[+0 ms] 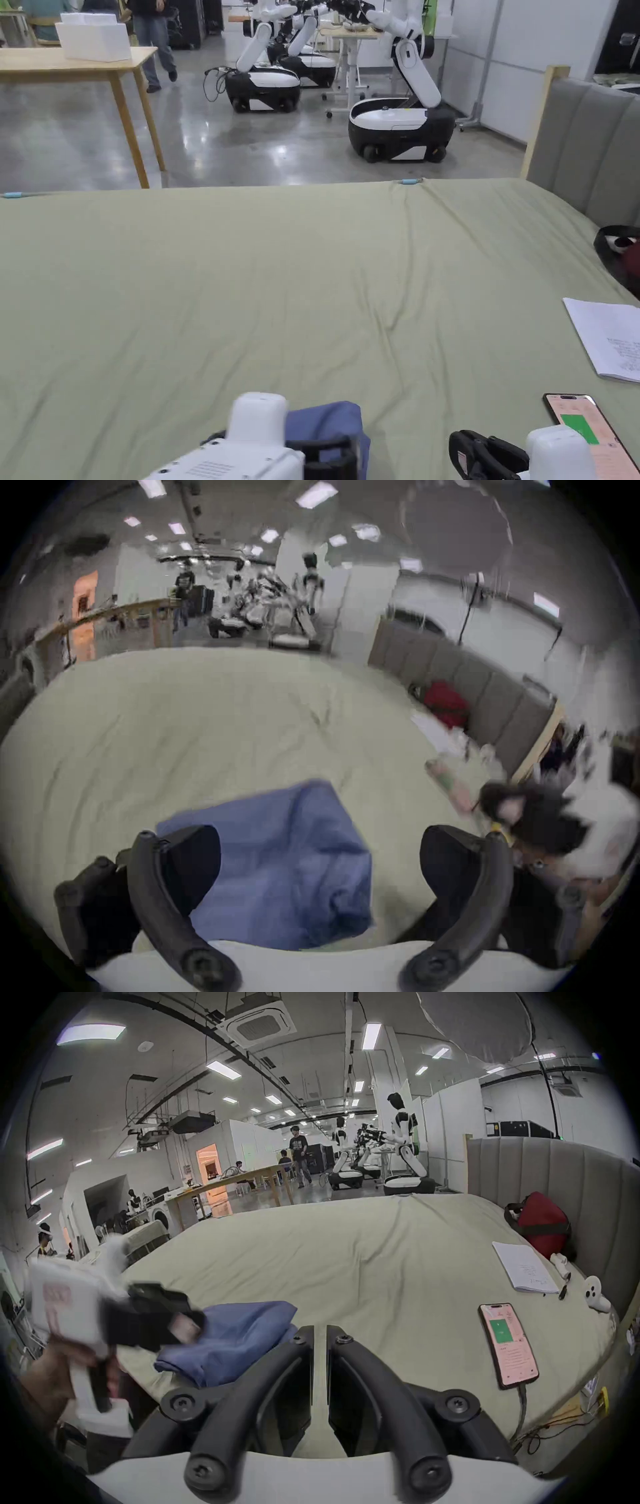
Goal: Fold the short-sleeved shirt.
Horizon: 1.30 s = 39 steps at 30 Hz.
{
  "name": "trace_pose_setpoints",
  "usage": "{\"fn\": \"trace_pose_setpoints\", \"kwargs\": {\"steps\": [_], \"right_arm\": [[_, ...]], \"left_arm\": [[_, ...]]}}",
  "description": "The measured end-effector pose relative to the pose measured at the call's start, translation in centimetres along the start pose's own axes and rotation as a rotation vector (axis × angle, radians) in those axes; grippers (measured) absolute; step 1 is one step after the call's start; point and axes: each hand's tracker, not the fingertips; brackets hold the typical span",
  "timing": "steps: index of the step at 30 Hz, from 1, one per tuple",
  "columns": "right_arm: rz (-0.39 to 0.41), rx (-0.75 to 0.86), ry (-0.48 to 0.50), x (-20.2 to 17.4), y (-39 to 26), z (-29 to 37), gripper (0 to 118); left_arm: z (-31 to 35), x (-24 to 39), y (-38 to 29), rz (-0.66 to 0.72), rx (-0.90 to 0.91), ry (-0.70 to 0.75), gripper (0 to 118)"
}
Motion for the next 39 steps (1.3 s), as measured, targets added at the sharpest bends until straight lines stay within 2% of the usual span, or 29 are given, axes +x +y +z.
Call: {"fn": "trace_pose_setpoints", "kwargs": {"steps": [1,3,4,5,6,7,11,12,13,14,15,17,21,22,23,24,25,27,29,32,34,35,36,37,38,39], "right_arm": [[-0.011,-0.005,0.011,-0.1,-0.1,-0.2,9],[-0.029,-0.012,0.024,-0.3,-0.2,-0.7,9],[-0.039,-0.021,0.035,-0.4,-0.3,-1.0,9],[-0.046,-0.027,0.045,-0.6,-0.3,-1.3,9],[-0.049,-0.029,0.053,-0.9,-0.3,-1.5,9],[-0.053,-0.034,0.061,-1.1,-0.3,-1.7,9],[-0.061,-0.052,0.082,-1.8,-0.1,-2.3,9],[-0.065,-0.059,0.091,-2.0,0.0,-2.5,9],[-0.072,-0.07,0.11,-2.2,0.1,-2.7,9],[-0.076,-0.087,0.142,-2.6,0.2,-3.1,9],[-0.074,-0.093,0.151,-3.0,0.2,-3.4,9],[-0.076,-0.101,0.172,-4.0,0.1,-4.6,9],[-0.171,-0.176,0.259,-4.9,-1.4,-8.3,9],[-0.183,-0.204,0.267,-5.0,-2.0,-9.3,9],[-0.178,-0.226,0.259,-5.1,-2.8,-10.0,9],[-0.169,-0.256,0.236,-5.1,-3.4,-10.3,9],[-0.162,-0.28,0.21,-5.0,-4.1,-10.6,9],[-0.206,-0.278,0.223,-4.5,-5.1,-10.4,9],[-0.272,-0.255,0.239,-3.8,-5.3,-10.1,9],[-0.264,-0.256,0.235,-3.6,-5.0,-9.8,9],[-0.245,-0.252,0.232,-3.6,-4.8,-9.7,9],[-0.239,-0.248,0.231,-3.8,-4.7,-9.6,9],[-0.236,-0.247,0.232,-3.9,-4.6,-9.6,9],[-0.232,-0.247,0.232,-4.0,-4.6,-9.6,9],[-0.228,-0.246,0.229,-4.0,-4.6,-9.5,9],[-0.227,-0.244,0.227,-4.1,-4.6,-9.5,9]], "left_arm": [[1.1,-1.1,0.4,0.051,0.071,-0.005,115],[0.7,-3.4,0.4,0.126,0.065,0.056,112],[-0.1,-4.4,0.1,0.163,0.01,0.09,100],[-1.1,-4.9,-0.3,0.192,-0.043,0.077,71],[-1.9,-5.1,-1.1,0.231,-0.09,0.037,12],[-2.6,-4.7,-2.1,0.236,-0.116,-0.029,4],[-5.4,-0.2,-5.1,0.185,-0.172,-0.318,4],[-6.2,0.9,-5.6,0.139,-0.197,-0.321,4],[-7.2,2.0,-6.2,0.1,-0.247,-0.256,4],[-7.9,2.0,-6.7,0.102,-0.275,-0.192,4],[-7.9,1.5,-7.0,0.134,-0.267,-0.2,3],[-5.8,-0.4,-6.6,0.215,-0.212,-0.252,3],[0.3,-3.8,-4.6,0.163,-0.085,-0.14,5],[1.7,-5.5,-4.3,0.19,-0.049,-0.122,16],[2.9,-7.2,-4.1,0.235,-0.012,-0.099,48],[3.8,-8.7,-4.0,0.268,0.006,-0.085,106],[4.3,-10.6,-4.1,0.304,0.001,-0.074,118],[4.4,-13.3,-5.2,0.353,-0.011,-0.047,118],[2.6,-15.7,-6.3,0.513,-0.089,-0.144,118],[-1.6,-17.1,-8.8,0.709,-0.171,-0.253,118],[-2.3,-16.3,-8.8,0.702,-0.028,-0.326,118],[-2.9,-16.1,-8.4,0.746,-0.039,-0.342,117],[-3.5,-15.9,-8.2,0.808,-0.047,-0.385,96],[-4.2,-14.9,-8.0,0.824,-0.074,-0.348,53],[-5.1,-14.1,-8.0,0.792,-0.112,-0.267,26],[-5.4,-13.7,-8.2,0.777,-0.119,-0.241,26]]}}
